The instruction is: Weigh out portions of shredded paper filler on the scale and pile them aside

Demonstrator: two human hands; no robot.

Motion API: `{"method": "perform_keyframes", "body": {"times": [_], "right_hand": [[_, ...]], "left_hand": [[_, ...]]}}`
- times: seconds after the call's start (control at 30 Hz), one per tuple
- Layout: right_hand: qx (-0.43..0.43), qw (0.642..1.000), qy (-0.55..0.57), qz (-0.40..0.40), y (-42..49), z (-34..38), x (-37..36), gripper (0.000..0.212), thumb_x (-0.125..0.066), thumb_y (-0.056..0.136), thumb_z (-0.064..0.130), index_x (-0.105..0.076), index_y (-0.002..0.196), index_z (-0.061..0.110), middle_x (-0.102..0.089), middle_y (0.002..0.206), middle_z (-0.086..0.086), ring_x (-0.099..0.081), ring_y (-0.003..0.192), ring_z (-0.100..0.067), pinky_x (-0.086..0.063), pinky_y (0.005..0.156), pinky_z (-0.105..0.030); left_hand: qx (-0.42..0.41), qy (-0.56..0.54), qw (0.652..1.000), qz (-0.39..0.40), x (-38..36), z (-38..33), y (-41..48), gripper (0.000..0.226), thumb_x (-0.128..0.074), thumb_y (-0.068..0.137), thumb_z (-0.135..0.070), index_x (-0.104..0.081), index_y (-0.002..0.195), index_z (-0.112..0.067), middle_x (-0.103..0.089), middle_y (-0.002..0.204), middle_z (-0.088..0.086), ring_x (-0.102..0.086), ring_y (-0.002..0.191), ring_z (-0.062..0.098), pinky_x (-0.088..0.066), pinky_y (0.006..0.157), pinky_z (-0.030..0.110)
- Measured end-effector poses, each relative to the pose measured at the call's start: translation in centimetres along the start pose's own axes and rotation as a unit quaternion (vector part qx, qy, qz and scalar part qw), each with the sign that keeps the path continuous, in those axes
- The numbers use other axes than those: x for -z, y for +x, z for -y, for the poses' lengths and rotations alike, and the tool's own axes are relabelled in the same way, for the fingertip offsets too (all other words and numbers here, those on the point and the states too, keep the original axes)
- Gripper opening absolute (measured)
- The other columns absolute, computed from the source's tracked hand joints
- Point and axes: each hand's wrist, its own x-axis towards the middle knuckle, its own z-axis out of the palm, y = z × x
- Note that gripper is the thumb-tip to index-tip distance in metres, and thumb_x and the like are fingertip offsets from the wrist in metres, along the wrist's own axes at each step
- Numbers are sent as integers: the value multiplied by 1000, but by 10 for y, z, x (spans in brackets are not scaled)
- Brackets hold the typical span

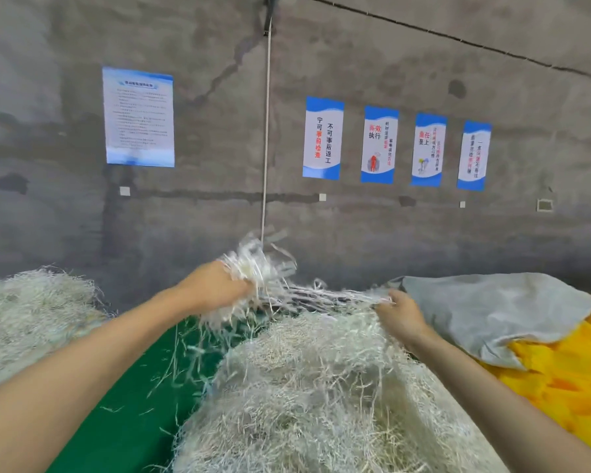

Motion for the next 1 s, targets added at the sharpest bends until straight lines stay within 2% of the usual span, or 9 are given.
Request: {"method": "perform_keyframes", "body": {"times": [0.1,0.23,0.4,0.43,0.57,0.67,0.8,0.9,1.0], "right_hand": [[-48,997,-62,-8,5,-43,8,20,-60,90,8,-67,108,4,-64,87,-12,-60,82,-26,-46,73,-35],[-165,984,-65,-32,8,-83,29,6,-59,92,5,-64,94,1,-64,84,-21,-56,69,-27,-44,70,-33],[-203,978,-47,14,10,-96,47,9,-61,92,3,-57,85,5,-52,76,-10,-48,64,-24,-43,67,-37],[-212,976,1,53,10,-91,48,8,-65,90,4,-58,94,2,-54,83,-10,-51,70,-26,-40,69,-39],[-197,936,77,281,-1,-44,64,91,-89,64,26,-40,140,29,-36,139,13,-35,139,-21,-36,103,-40],[-70,951,-20,299,-8,7,78,97,-87,62,46,-39,144,31,-38,144,14,-40,134,-16,-37,108,-37],[81,984,-19,156,-37,71,60,76,-80,79,40,-43,144,26,-44,146,3,-44,130,-13,-39,100,-29],[141,957,-26,252,-73,108,17,107,-81,67,61,-21,152,39,-26,153,14,-28,138,-5,-30,107,-28],[125,936,1,330,-97,126,-38,131,-83,62,65,6,154,41,2,165,11,-20,148,-16,-22,119,-41]], "left_hand": [[114,-139,981,-73,13,18,2,43,-50,91,-51,-60,81,-10,-59,90,7,-60,70,18,-56,79,35],[160,-376,903,-134,22,33,-6,53,-42,100,-45,-43,144,-14,-46,146,15,-49,128,35,-40,105,48],[185,-652,711,-189,42,52,-15,43,-36,106,-38,-41,144,-19,-57,125,12,-62,105,24,-52,95,46],[187,-650,710,-197,42,53,-15,42,-35,106,-36,-38,147,-26,-52,136,13,-60,114,26,-49,99,48],[169,-635,722,-216,39,39,-16,45,-35,106,-37,-35,148,-25,-34,154,14,-52,120,26,-51,92,43],[180,-613,723,-262,48,30,-18,49,-44,98,-40,-48,138,-11,-43,149,17,-55,122,31,-49,97,45],[139,-640,704,-276,61,3,-23,24,-49,93,-41,-62,106,-25,-46,144,10,-55,97,17,-48,67,31],[120,-699,669,-223,63,-21,-19,38,-55,93,-32,-59,129,-23,-44,148,13,-51,126,35,-51,95,47],[49,-745,644,-163,66,-43,-23,47,-49,96,-29,-52,136,-5,-64,119,16,-66,100,30,-54,85,39]]}}
